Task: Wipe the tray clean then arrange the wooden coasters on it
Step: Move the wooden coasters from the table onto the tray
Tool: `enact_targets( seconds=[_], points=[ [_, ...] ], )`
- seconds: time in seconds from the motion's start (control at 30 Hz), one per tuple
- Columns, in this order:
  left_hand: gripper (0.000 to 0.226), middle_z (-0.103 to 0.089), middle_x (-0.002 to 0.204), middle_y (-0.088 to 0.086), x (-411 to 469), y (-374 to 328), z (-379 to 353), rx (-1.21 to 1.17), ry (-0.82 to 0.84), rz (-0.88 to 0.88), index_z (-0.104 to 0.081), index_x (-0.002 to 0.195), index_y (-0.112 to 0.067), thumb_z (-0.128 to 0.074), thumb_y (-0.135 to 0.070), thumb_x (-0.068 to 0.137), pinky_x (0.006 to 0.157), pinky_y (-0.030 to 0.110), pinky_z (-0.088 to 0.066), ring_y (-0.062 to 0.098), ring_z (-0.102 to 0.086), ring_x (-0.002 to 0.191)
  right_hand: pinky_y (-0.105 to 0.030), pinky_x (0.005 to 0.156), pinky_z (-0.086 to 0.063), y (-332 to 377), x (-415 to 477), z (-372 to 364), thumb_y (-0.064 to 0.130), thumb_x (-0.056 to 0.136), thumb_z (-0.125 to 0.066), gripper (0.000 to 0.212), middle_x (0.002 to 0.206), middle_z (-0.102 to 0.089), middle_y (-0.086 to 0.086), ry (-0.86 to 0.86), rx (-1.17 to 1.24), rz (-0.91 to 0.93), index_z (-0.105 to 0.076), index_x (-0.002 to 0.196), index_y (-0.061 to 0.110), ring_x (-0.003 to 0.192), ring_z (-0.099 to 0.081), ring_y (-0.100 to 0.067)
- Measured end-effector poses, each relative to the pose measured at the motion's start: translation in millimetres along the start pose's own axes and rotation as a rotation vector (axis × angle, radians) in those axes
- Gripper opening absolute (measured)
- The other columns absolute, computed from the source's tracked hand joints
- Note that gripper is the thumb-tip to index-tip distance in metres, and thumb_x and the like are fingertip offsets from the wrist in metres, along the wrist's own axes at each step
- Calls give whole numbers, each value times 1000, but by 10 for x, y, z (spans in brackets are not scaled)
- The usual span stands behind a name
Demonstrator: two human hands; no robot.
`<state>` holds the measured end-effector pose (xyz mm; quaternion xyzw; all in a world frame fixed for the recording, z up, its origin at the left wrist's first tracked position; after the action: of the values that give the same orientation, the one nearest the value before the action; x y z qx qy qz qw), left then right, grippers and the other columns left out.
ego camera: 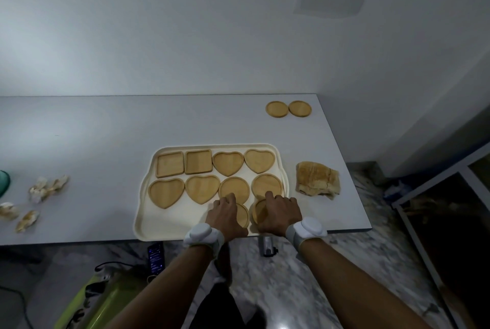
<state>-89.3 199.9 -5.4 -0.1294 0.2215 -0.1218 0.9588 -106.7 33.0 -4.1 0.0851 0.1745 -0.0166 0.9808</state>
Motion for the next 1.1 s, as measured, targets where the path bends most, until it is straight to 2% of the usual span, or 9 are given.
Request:
enact_targets(
  seconds=[0.27,0.47,0.6,0.9,1.1],
  points=[
    [109,-43,137,20,36,-9,-58,-19,14,7,-19,147,-3,-77,-47,66,100,45,-44,39,-42,125,-42,87,-39,-12,37,-70,60,59,-72,78,112,-63,-12,-2,20,1,-42,116,16,101,-61,-33],
    [110,-44,136,18,41,-1,-54,-31,26,6,-23,144,-6,-80,-49,60,98,45,-46,39,-42,125,-40,82,-37,-74,17,-71,59,58,-68,76,109,-64,-12,15,31,12,-41,113,15,99,-62,-33],
    [103,-48,132,16,31,17,-62,-29,21,11,-29,137,-7,-80,-49,57,94,44,-47,38,-44,121,-40,83,-36,-86,3,-62,59,59,-68,75,110,-64,-12,30,36,14,-40,114,15,100,-62,-33],
    [109,-47,134,18,144,-27,-99,-18,20,20,-21,145,-5,-77,-48,62,101,43,-44,39,-45,124,-41,88,-38,6,81,-75,53,64,-73,73,112,-64,-13,1,16,-22,-42,117,14,103,-61,-32],
    [110,-43,138,19,206,-44,-134,23,30,10,-18,147,-3,-78,-46,66,104,41,-39,39,-43,126,-39,88,-38,-2,79,-175,41,71,-72,62,114,-63,-13,-46,-28,-30,-45,118,11,101,-61,-31]
  ],
)
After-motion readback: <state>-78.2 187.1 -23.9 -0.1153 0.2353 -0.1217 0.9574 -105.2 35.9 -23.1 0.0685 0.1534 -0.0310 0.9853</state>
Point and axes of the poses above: each hand's wrist, its own x-axis towards the middle knuckle, its own z-axis out of the back of the hand, y = z × x, the point moved 1 cm from there along x, towards the middle knuckle
